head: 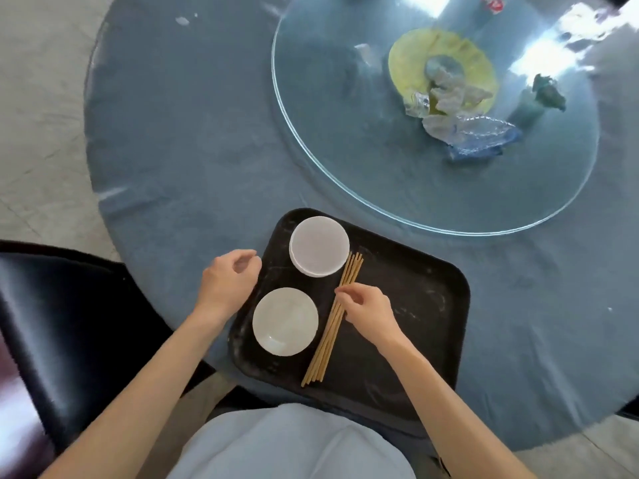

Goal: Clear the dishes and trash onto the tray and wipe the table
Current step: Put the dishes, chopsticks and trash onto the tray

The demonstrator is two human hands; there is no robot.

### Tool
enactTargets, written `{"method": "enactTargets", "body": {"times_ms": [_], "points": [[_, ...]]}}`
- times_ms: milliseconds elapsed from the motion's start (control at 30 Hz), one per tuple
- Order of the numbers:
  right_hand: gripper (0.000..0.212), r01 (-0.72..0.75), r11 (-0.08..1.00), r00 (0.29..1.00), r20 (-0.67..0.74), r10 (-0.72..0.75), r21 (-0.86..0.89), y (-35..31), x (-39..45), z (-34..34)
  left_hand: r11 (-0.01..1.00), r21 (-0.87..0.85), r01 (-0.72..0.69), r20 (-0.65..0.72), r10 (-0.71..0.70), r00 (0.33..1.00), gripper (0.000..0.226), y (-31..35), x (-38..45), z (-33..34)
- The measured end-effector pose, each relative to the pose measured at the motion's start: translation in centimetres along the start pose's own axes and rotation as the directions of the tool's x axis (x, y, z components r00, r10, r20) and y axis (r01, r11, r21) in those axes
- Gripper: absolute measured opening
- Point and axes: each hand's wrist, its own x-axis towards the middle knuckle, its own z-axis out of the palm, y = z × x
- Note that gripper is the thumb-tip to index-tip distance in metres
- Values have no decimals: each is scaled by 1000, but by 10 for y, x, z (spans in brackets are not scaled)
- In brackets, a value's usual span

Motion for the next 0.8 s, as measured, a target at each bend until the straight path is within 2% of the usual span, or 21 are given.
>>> {"method": "enactTargets", "body": {"times_ms": [200, 300, 433, 500, 567, 667, 800], "points": [[25, 32, 999, 968, -248, -33, -10, 3, 25, -103, 945, 100, -312, 119, 300, 947, 35, 133, 69, 24], [25, 41, 999, 931, -365, -34, 9, -3, 53, -162, 856, 191, -480, 223, 438, 871, 46, 192, 101, 59], [40, 80, 996, 891, -444, -93, -49, -14, 105, -230, 714, 298, -633, 326, 547, 771, 60, 259, 145, 119], [48, 81, 990, 877, -463, -125, -114, -20, 140, -260, 663, 339, -668, 379, 553, 742, 70, 284, 172, 148], [53, 93, 981, 865, -474, -164, -169, -28, 177, -288, 621, 383, -684, 402, 555, 728, 68, 306, 203, 173], [58, 115, 964, 853, -474, -220, -239, -43, 238, -324, 569, 457, -684, 350, 592, 726, 69, 336, 251, 200], [75, 142, 913, 851, -423, -310, -383, -69, 319, -359, 522, 595, -611, 262, 593, 762, 78, 366, 321, 214]]}}
